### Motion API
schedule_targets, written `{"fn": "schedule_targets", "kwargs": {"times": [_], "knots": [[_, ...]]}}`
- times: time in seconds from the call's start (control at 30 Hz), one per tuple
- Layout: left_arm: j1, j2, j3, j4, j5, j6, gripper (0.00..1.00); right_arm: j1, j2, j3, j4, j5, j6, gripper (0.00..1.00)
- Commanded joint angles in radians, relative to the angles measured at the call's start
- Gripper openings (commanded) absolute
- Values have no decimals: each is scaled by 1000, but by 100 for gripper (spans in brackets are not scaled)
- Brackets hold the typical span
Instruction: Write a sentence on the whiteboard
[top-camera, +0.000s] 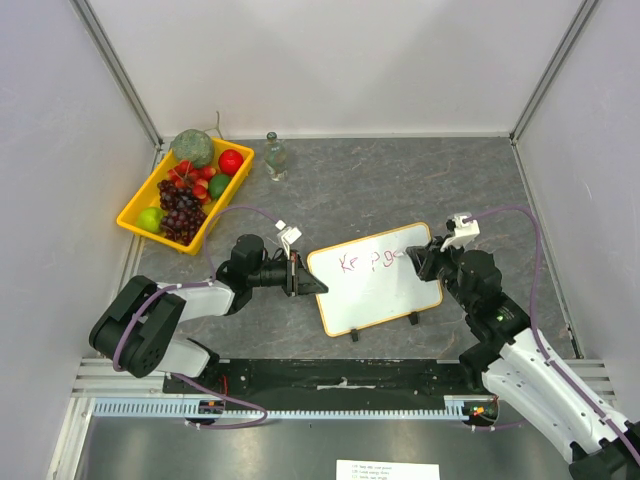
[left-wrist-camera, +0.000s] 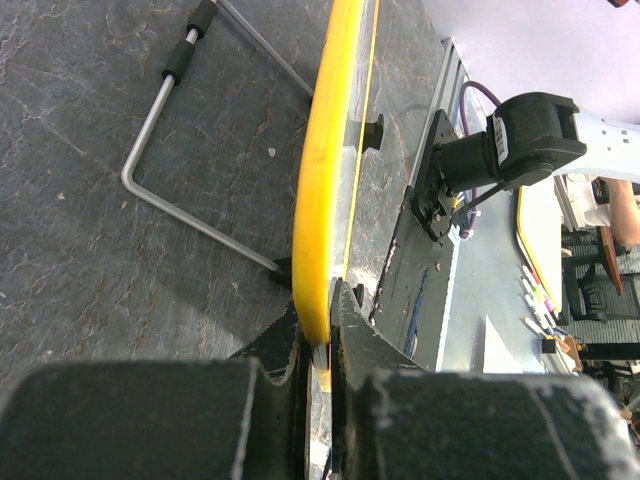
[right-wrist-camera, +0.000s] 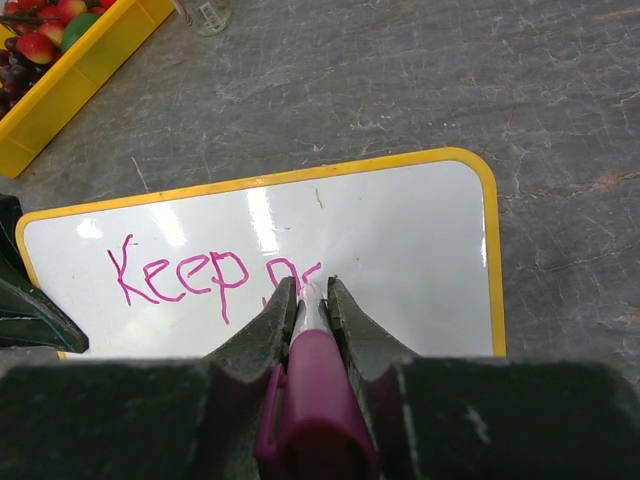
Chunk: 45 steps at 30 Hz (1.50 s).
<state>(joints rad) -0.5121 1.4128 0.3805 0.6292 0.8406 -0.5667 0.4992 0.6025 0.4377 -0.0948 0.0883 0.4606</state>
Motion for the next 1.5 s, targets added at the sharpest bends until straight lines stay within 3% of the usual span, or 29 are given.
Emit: {"fn": "schedule_targets", "kwargs": {"times": [0.0, 0.33, 1.27, 1.47], "knots": [[-2, 20, -9, -91, -101, 131, 2, -4, 2, -11, -72, 65, -19, 0], [-3, 20, -9, -92, -100, 133, 2, -4, 6, 33, -74, 142, -25, 0], [-2, 15, -9, -94, -100, 134, 2, -4, 75, 81, 35, 19, 12, 0], [-2, 17, -9, -95, -101, 134, 2, -4, 31, 81, 20, 24, 15, 0]]}}
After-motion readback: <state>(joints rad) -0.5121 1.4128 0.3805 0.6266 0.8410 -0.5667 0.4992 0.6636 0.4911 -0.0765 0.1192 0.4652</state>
